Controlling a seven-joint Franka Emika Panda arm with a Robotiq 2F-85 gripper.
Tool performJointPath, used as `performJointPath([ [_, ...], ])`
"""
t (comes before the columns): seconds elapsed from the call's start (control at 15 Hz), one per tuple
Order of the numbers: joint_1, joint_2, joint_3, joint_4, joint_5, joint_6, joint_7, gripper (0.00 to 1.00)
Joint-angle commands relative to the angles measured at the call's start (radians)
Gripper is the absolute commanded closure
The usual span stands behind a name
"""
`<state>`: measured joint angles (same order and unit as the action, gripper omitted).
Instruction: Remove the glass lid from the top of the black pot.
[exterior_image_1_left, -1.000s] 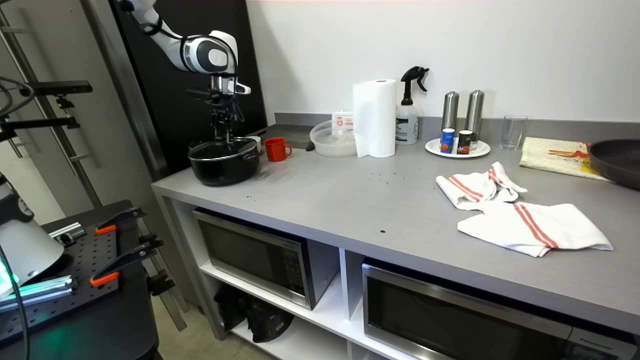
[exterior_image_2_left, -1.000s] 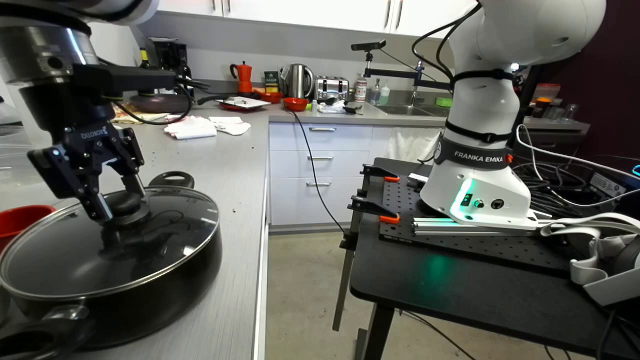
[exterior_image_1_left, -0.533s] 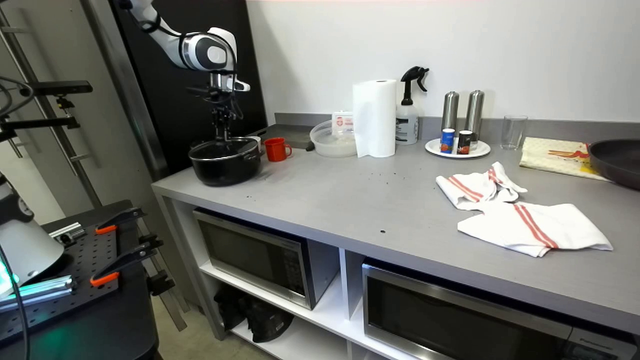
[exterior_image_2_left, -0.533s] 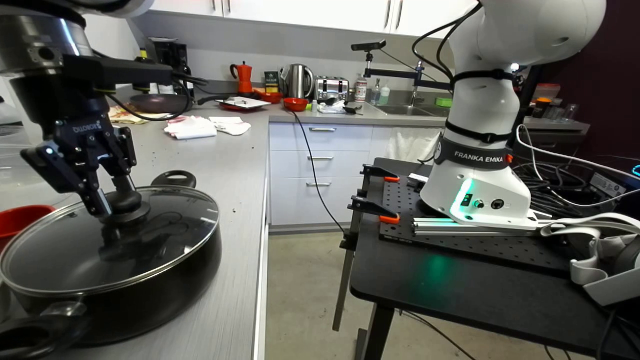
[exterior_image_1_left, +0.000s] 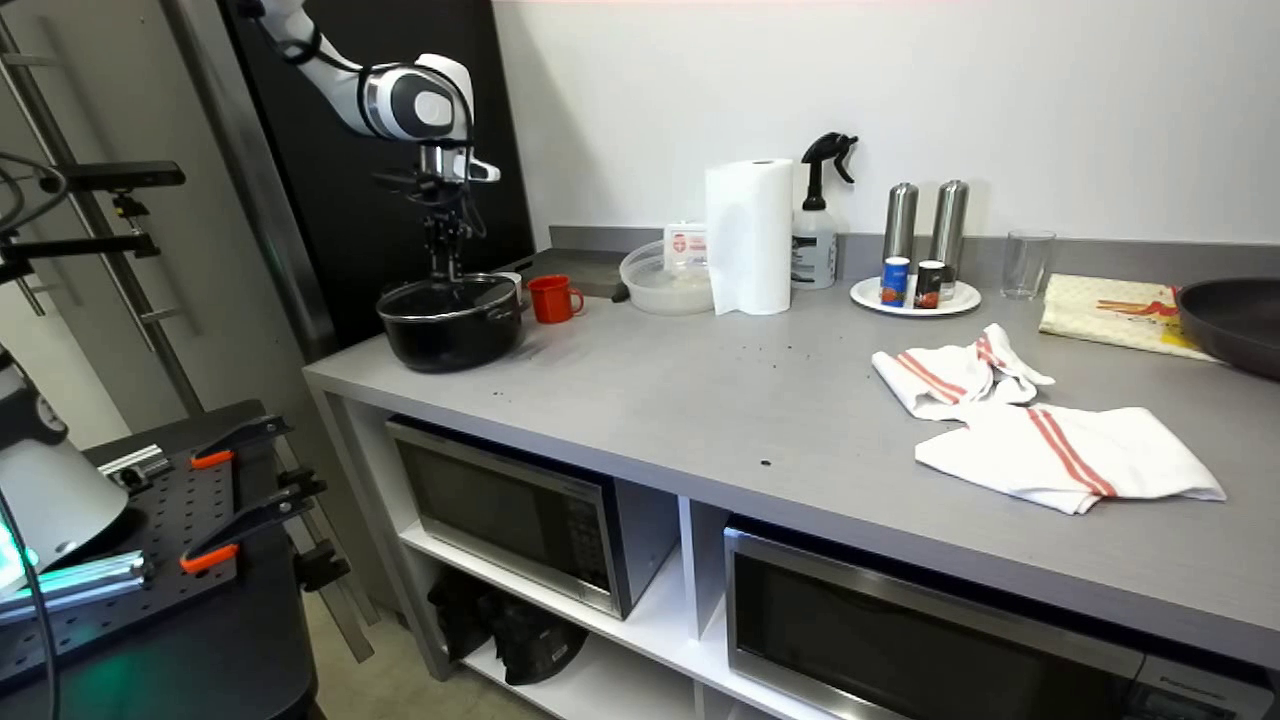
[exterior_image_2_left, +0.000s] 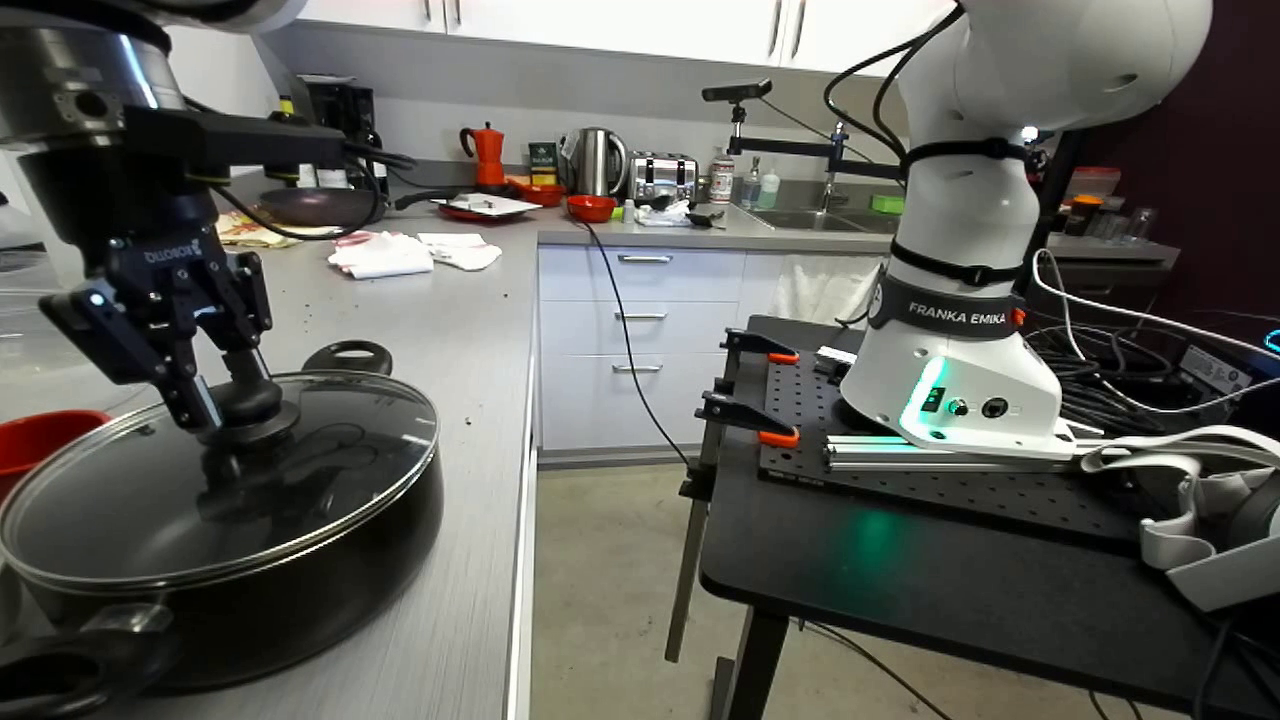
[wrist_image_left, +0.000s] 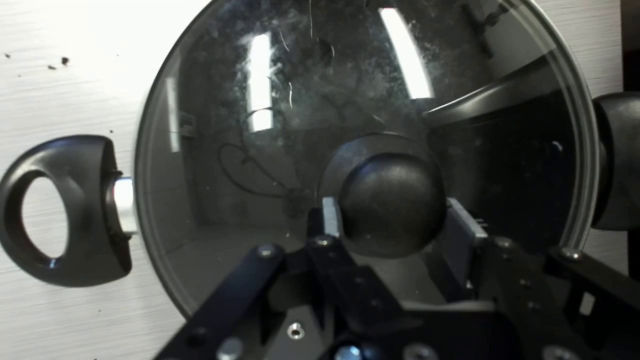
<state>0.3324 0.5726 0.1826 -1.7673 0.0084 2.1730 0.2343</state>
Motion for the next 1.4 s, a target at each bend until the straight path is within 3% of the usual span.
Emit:
performJointPath([
  [0.0,0.006,-0.052,0.002,-0.011,0.007,-0.035,0.004,0.75],
  [0.8,-0.013,-0.148,-0.016,0.082,-0.007,-0.175,0.016,0.75],
  [1.33,-0.090,-0.075,-0.114,0.280,-0.037,-0.276,0.061,0.75],
])
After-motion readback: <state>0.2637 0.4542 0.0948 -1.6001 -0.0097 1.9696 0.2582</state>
